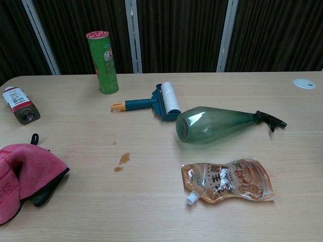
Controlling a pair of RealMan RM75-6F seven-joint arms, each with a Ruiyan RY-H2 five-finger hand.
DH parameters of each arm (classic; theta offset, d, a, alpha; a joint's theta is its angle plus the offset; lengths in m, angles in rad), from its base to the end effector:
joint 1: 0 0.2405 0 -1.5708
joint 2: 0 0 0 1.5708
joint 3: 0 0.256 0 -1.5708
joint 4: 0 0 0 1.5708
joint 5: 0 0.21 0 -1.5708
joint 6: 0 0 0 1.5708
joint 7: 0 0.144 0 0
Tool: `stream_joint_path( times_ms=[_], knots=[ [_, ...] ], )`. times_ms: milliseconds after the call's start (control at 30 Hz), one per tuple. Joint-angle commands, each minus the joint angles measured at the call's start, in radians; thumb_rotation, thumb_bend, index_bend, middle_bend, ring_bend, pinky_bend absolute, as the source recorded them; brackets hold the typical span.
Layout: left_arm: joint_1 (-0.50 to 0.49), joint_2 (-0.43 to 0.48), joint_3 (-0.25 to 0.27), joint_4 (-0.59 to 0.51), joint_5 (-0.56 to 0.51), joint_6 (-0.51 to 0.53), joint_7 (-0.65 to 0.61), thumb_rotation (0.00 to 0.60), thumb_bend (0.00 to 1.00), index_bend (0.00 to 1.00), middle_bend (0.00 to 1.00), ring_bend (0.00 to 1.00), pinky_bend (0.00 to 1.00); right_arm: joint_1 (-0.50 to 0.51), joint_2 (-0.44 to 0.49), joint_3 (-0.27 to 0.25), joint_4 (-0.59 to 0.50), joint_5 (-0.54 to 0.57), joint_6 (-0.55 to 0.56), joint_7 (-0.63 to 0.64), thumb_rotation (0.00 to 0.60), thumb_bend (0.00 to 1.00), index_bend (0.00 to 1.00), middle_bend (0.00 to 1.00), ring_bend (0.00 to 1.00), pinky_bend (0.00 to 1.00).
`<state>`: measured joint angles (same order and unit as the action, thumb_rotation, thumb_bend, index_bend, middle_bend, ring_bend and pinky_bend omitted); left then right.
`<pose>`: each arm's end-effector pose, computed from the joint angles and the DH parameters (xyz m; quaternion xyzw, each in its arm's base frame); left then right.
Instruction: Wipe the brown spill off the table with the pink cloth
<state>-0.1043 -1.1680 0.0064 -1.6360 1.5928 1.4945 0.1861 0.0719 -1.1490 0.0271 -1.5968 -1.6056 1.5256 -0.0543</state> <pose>-0.2896 0.1732 0.1305 -0.6552 -0.3365 -0.3659 0.5688 -0.2992 -0.1715 0.1472 0.6261 -0.3511 0.3982 0.5712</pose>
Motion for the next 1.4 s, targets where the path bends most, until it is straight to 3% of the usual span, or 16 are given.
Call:
stream_joint_path(
  times_ms=[33, 767, 1067, 1267, 1400],
  knots=[
    [0.000, 0.001, 0.000, -0.002, -0.001, -0.002, 0.003, 0.600, 0.00, 0.00, 0.00, 0.00, 0.00, -0.001, 0.001, 0.000, 0.000, -0.001, 0.001, 0.003, 0.600, 0.07, 0.00, 0.00, 0.00, 0.13],
    [-0.017, 0.046, 0.025, -0.069, -0.068, -0.111, 0.045, 0.600, 0.00, 0.00, 0.00, 0.00, 0.00, -0.002, 0.008, -0.002, -0.009, 0.011, -0.009, 0.012, 0.600, 0.07, 0.00, 0.00, 0.00, 0.13],
    [-0.114, 0.033, 0.008, -0.166, -0.280, -0.336, 0.258, 0.600, 0.00, 0.03, 0.00, 0.00, 0.03, -0.003, 0.009, -0.003, -0.021, 0.011, -0.011, 0.013, 0.600, 0.07, 0.00, 0.00, 0.00, 0.13],
    [-0.161, -0.035, -0.022, -0.179, -0.387, -0.379, 0.354, 0.600, 0.00, 0.08, 0.00, 0.00, 0.07, -0.003, 0.011, -0.001, -0.023, 0.015, -0.010, 0.018, 0.600, 0.07, 0.00, 0.00, 0.00, 0.13],
    [-0.205, -0.129, -0.040, -0.150, -0.481, -0.397, 0.458, 0.600, 0.00, 0.12, 0.00, 0.00, 0.10, -0.004, 0.014, 0.001, -0.025, 0.019, -0.010, 0.028, 0.600, 0.07, 0.00, 0.00, 0.00, 0.13]
  ],
)
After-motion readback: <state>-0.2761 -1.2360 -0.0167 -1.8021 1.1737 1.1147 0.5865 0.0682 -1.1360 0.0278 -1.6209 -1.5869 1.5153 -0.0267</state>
